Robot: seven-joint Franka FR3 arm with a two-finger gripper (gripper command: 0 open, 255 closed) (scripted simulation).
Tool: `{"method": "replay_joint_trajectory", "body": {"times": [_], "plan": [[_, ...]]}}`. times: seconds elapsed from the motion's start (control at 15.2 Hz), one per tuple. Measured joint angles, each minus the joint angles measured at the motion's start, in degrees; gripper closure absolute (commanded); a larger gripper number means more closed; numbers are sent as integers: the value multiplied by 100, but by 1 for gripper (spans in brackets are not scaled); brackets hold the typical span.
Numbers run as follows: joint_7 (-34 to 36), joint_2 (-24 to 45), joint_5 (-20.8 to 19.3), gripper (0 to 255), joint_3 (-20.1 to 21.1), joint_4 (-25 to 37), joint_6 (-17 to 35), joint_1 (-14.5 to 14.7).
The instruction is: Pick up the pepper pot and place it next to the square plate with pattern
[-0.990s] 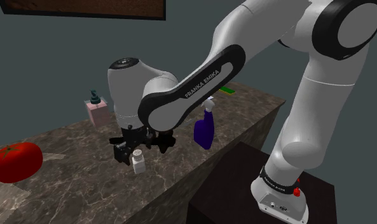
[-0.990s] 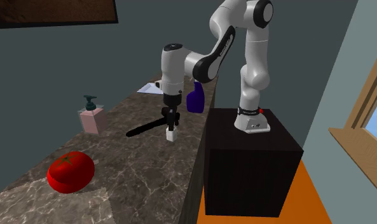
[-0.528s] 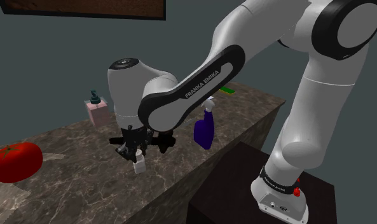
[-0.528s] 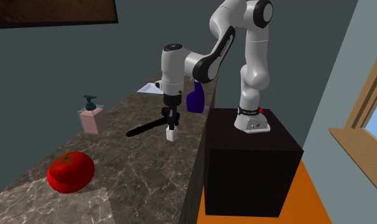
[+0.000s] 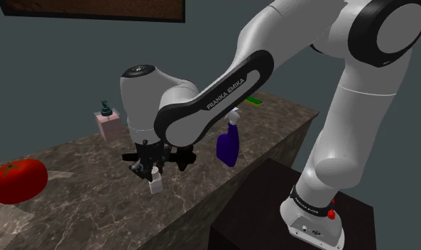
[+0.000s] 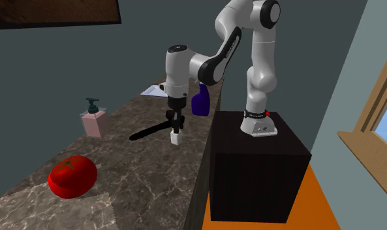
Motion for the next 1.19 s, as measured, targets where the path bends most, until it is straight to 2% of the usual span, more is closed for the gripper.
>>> {"method": "replay_joint_trajectory", "body": {"times": [1.19], "plan": [[-458,-668,556,255,8,711,-1223,-55]]}}
